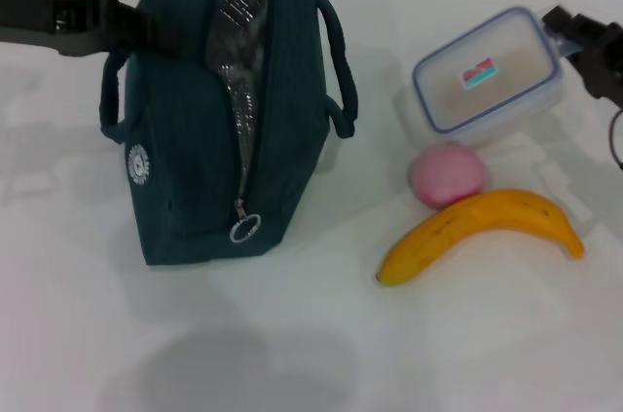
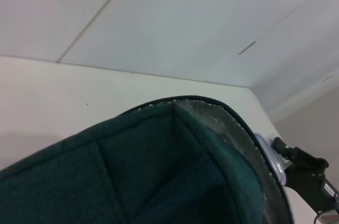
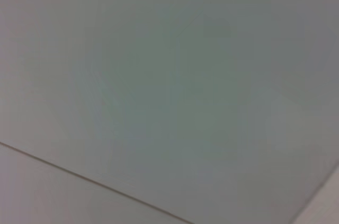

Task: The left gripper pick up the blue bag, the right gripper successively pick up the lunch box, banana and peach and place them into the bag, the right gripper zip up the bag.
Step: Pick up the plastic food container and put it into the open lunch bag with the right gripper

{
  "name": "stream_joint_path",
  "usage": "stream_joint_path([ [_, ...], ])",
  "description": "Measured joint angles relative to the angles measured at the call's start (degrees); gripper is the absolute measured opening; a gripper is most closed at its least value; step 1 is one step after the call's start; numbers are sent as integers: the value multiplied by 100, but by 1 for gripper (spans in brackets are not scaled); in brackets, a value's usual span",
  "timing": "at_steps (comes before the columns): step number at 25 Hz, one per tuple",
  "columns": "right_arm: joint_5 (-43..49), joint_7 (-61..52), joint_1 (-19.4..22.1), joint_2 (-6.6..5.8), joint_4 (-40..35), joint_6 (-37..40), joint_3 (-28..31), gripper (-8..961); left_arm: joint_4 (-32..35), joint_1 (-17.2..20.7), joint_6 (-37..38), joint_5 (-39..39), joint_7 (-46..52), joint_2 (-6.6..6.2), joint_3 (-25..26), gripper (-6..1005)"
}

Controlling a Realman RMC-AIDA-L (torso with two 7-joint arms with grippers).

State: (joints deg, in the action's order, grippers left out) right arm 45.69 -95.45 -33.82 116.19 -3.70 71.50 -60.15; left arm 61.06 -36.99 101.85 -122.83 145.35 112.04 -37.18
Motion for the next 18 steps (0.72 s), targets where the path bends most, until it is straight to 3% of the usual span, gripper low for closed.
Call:
stream_joint_path([
  [10,-634,-37,177,-15,-100,1065,13,98,-188,7,9,223,35,-10,5,34],
  [18,-910,-330,-69,-1,-366,1611,3,97,-345,-3,11,259,1,20,-26,34],
])
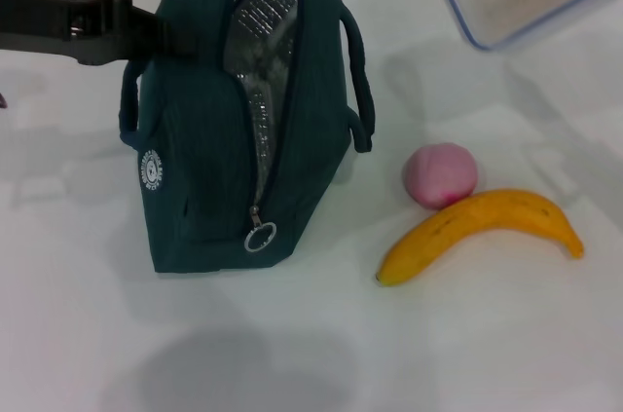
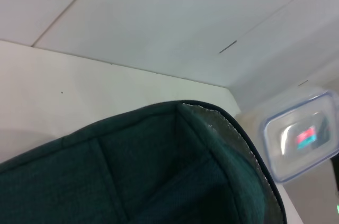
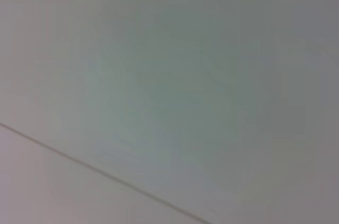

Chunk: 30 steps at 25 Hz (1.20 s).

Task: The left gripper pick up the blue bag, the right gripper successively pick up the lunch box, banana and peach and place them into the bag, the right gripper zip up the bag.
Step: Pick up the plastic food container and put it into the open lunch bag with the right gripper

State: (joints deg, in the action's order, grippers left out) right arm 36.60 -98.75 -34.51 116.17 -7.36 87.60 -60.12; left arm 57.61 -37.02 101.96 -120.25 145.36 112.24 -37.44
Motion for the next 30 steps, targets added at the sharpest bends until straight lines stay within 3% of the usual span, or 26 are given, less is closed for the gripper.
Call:
stream_joint_path([
  [10,-8,-346,-1272,2,111,281,-227,106,-5,-59,-20,9,-7,31,-10,34],
  [18,10,-408,-1922,1,411,167,-531,118,-4,-199,-20,11,-22,178,-32,34],
  [25,35,-393,-1968,1,409,-212,-1063,129,-4,-202,-12,88,-80,218,-37,34],
  [30,25,-371,-1734,2,346,-600,-1624,137,-10,-168,-12,142,-103,219,-45,34],
])
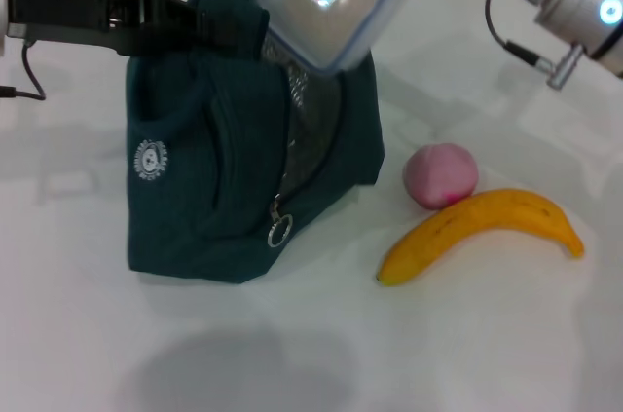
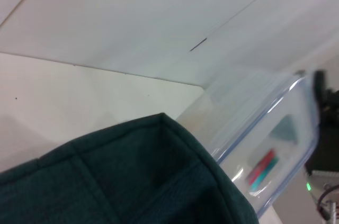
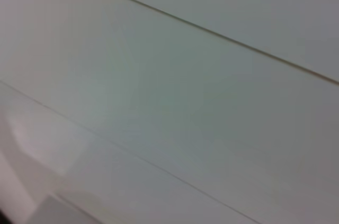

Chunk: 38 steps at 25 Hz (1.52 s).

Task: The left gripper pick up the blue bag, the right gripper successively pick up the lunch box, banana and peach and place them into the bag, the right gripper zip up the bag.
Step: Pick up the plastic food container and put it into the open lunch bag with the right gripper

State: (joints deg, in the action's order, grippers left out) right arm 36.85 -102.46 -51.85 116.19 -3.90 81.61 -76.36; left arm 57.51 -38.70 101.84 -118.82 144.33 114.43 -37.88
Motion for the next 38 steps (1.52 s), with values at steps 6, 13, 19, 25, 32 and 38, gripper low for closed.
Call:
stream_joint_path([
  [6,-20,-8,365,0,-495,-355,-577,146,-3,17,-4,3,-2,2,3,35],
  [13,-481,6,518,-1,-1017,-591,-1269,157,-124,-1,9,20,-9,16,-1,35],
  [19,-1183,75,539,-1,-1286,-599,-1944,166,-220,-31,18,221,-42,17,-93,35],
  [25,-1396,90,580,0,-1389,-1030,-2573,175,-223,20,27,305,-46,6,-114,35],
  [32,-1537,197,590,0,-1500,-1479,-3034,186,-223,103,29,309,-54,-14,-114,35],
  [38,-1566,567,838,-1,-1801,-1440,-2992,195,-222,174,16,280,-73,-55,-84,35],
])
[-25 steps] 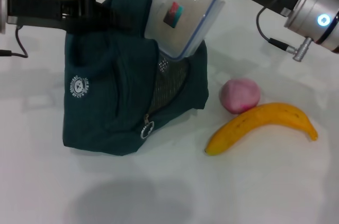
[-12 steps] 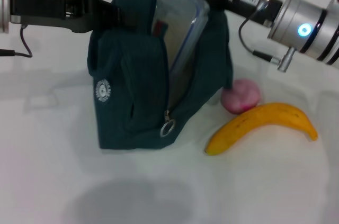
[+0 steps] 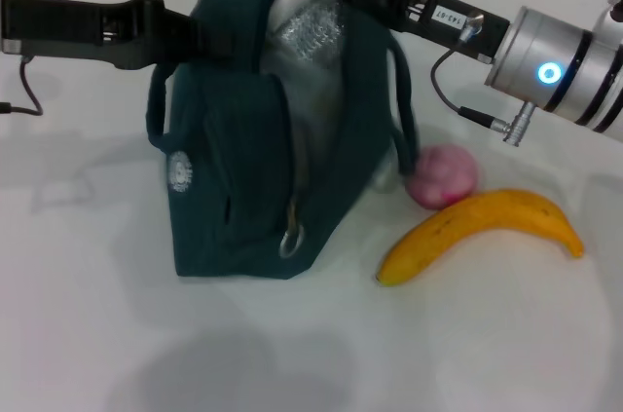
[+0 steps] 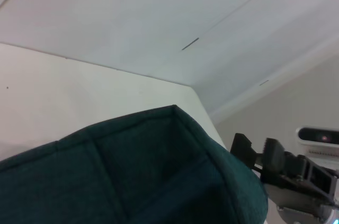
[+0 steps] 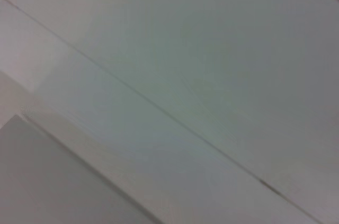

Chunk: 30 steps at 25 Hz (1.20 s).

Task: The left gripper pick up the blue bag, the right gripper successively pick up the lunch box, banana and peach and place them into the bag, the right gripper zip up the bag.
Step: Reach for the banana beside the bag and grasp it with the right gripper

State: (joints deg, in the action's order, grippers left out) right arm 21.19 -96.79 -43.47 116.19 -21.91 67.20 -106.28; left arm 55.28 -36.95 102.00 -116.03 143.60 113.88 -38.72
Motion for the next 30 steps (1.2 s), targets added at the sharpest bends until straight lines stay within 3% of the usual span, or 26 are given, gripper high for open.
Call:
stream_joint_path([
  [4,4,112,155,-56,-27,48,119,201,0,73,-24,-10,-33,-50,4,35],
  [7,156,292,263,-223,-31,167,314,206,0,119,-30,-3,-38,-69,10,35],
  [10,649,425,408,-531,-255,359,636,430,0,176,-25,11,-59,-93,19,36],
  [12,1353,346,573,-824,-696,445,945,524,2,183,-21,11,-86,-95,16,36],
  [13,2091,108,726,-1073,-1195,446,1250,572,4,182,-19,11,-96,-98,12,36],
  [16,3536,-647,933,-1369,-2156,396,1852,698,6,184,-17,10,-119,-107,12,36],
  [17,4199,-1037,997,-1405,-2514,402,2102,729,6,196,-17,7,-120,-116,14,36],
  [18,5027,-1525,1051,-1427,-2982,461,2428,761,5,208,-17,1,-120,-123,15,36],
  [20,6778,-2518,1071,-1358,-3843,840,3109,824,3,223,-15,-12,-122,-130,15,36],
  [24,9452,-4032,671,-1078,-5010,2295,4171,872,1,216,-20,-20,-121,-120,-3,36],
  [26,10645,-4422,327,-959,-5402,3144,4291,877,0,206,-21,-22,-117,-117,-16,36],
  [30,11969,-4521,-43,-672,-5637,3974,4248,875,0,193,-19,-20,-112,-115,-22,36],
])
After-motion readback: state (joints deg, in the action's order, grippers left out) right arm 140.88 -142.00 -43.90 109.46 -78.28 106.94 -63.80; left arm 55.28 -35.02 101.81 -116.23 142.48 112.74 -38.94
